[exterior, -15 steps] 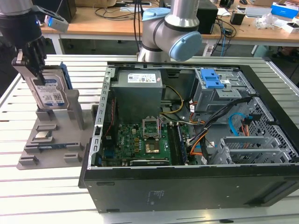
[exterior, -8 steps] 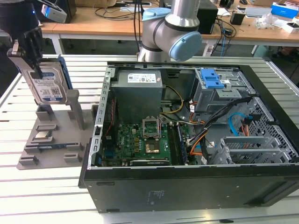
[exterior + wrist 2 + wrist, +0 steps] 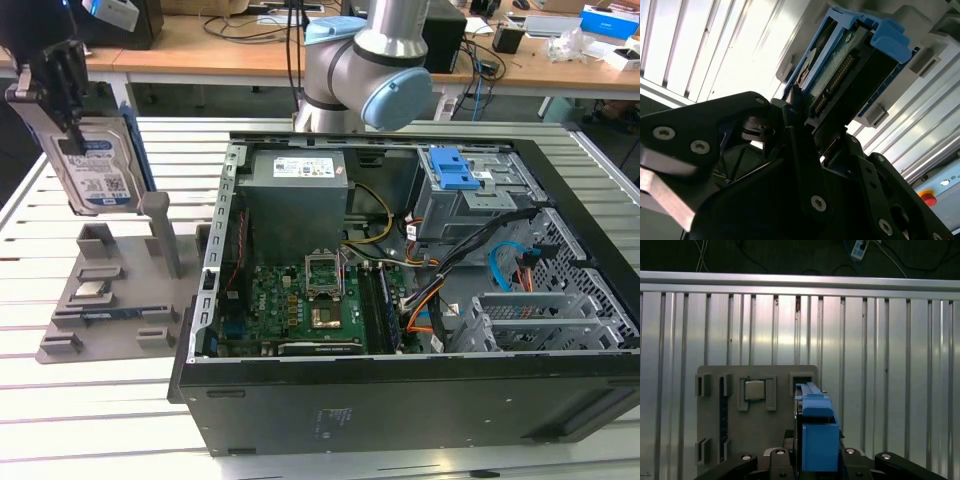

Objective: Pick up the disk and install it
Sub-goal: 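Pick up the disk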

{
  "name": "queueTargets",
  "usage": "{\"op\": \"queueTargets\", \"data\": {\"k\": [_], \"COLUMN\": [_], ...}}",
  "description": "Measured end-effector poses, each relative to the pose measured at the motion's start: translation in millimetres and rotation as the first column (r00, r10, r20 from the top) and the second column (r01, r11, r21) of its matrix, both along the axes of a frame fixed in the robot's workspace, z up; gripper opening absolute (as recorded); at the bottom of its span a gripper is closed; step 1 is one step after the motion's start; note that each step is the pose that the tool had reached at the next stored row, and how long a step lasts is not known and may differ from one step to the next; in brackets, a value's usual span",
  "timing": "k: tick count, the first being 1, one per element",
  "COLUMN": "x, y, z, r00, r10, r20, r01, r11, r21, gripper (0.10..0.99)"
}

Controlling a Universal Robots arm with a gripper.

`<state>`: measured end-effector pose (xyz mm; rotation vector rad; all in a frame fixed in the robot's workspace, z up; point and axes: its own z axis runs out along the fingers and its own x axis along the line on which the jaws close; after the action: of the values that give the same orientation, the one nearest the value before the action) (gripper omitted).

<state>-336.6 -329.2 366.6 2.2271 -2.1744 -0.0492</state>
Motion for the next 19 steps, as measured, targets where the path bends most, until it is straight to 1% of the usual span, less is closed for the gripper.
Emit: {"op": "queueTargets", "data": {"k": [2, 8, 12, 15, 17, 19], "x": [0.2, 0.8, 1.1, 1.3, 1.7, 1.9], "y": [0.2, 0.8, 1.0, 1.2, 1.4, 1.4], "z": [4.1, 22.1, 29.4, 36.4, 43.4, 46.2], "r00": [1.0, 1.0, 1.0, 1.0, 1.0, 1.0], "r10": [0.0, 0.0, 0.0, 0.0, 0.0, 0.0], "r20": [0.0, -0.0005, -0.0007, -0.001, -0.0013, -0.0014], "r01": [0.0, 0.0, 0.0, 0.0, 0.0, 0.0], "r11": [1.0, 1.0, 1.0, 1.0, 1.0, 1.0], "r21": [0.0, 0.0, 0.0, 0.0, 0.0, 0.0], "gripper": [0.369, 0.369, 0.369, 0.369, 0.369, 0.369]}}
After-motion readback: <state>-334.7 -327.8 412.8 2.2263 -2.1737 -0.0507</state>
